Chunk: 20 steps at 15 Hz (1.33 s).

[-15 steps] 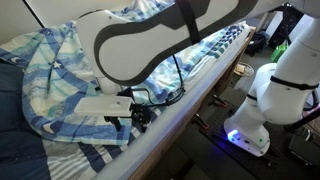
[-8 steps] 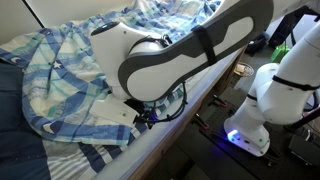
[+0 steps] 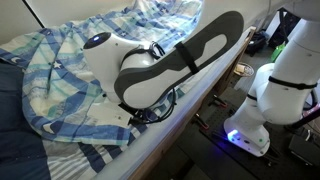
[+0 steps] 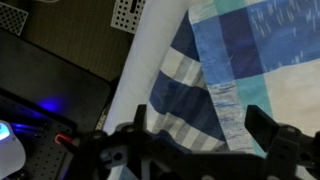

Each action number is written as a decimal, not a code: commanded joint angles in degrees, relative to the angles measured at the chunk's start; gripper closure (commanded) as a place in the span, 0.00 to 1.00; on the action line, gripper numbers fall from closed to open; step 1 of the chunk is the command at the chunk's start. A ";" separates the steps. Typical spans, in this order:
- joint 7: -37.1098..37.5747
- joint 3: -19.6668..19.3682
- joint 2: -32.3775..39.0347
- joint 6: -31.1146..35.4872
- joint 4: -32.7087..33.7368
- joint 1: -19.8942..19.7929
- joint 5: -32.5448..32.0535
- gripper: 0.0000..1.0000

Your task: Straighten the blue and white blanket on the bed.

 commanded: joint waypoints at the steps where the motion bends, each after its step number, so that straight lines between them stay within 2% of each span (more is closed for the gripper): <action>1: -0.07 -0.55 1.33 0.50 0.95 0.56 -0.73 0.00; 4: -0.16 -0.89 4.02 0.68 3.12 0.93 -1.15 0.00; 16: 1.73 -1.72 6.61 3.30 3.73 2.31 -2.96 0.00; 17: 1.60 -1.80 6.86 3.26 3.97 2.42 -3.13 0.02; 18: 1.43 -1.87 7.16 3.06 4.28 2.55 -3.55 0.26; 20: 1.54 -1.99 7.63 2.89 4.74 2.75 -4.48 0.30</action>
